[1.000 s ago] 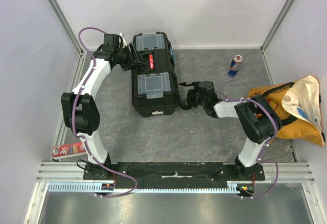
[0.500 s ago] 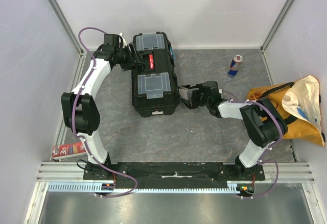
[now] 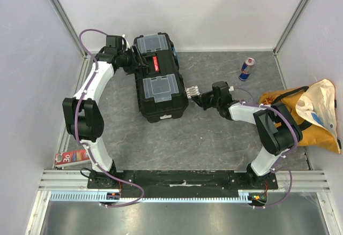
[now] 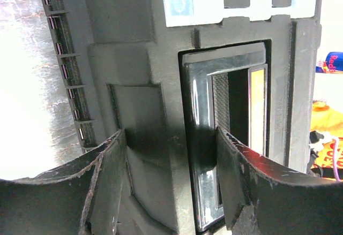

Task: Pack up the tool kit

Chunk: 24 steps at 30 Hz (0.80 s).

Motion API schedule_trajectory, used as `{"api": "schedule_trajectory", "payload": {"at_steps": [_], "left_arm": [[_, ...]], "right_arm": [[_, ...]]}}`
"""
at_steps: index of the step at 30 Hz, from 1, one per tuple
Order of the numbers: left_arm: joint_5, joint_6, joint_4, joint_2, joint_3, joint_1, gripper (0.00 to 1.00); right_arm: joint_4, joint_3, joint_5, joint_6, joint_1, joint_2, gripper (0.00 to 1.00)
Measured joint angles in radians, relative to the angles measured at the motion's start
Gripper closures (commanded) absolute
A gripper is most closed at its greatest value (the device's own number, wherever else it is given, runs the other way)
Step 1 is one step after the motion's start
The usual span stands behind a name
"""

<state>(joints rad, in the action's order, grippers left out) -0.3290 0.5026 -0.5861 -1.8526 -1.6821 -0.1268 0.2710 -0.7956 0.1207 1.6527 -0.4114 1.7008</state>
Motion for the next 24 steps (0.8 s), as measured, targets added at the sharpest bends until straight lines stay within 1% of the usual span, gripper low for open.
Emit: {"api": "schedule_trajectory", "payload": {"at_steps": [2, 5, 6, 9, 15, 20, 24], "left_arm": [[0.004, 0.0, -0.005, 0.002, 0.0, 0.003, 0.34], [0.007, 0.001, -0.009, 0.003, 0.0, 0.006, 0.34], [0.007, 0.001, -0.009, 0.003, 0.0, 0.006, 0.34], [0.007, 0.0, -0.009, 0.003, 0.0, 0.006, 0.34], [0.01, 0.001, -0.008, 0.003, 0.0, 0.008, 0.34], [0.005, 0.0, -0.015, 0.0, -0.006, 0.01, 0.35], [-0.012, -0.007, -0.037, -0.015, -0.03, 0.013, 0.35]], "right_arm": [[-0.01, -0.017, -0.012, -0.032, 0.001, 0.0, 0.88], [-0.025, -0.031, -0.031, -0.082, 0.001, -0.003, 0.95], [-0.03, -0.033, -0.035, -0.101, 0.001, -0.006, 0.99], [-0.059, -0.051, -0.047, -0.164, 0.001, -0.014, 1.0], [-0.112, -0.108, -0.09, -0.351, 0.001, -0.023, 1.0], [-0.136, -0.113, -0.175, -0.499, -0.017, -0.101, 1.0], [-0.145, -0.126, -0.231, -0.603, -0.064, -0.151, 1.0]]}}
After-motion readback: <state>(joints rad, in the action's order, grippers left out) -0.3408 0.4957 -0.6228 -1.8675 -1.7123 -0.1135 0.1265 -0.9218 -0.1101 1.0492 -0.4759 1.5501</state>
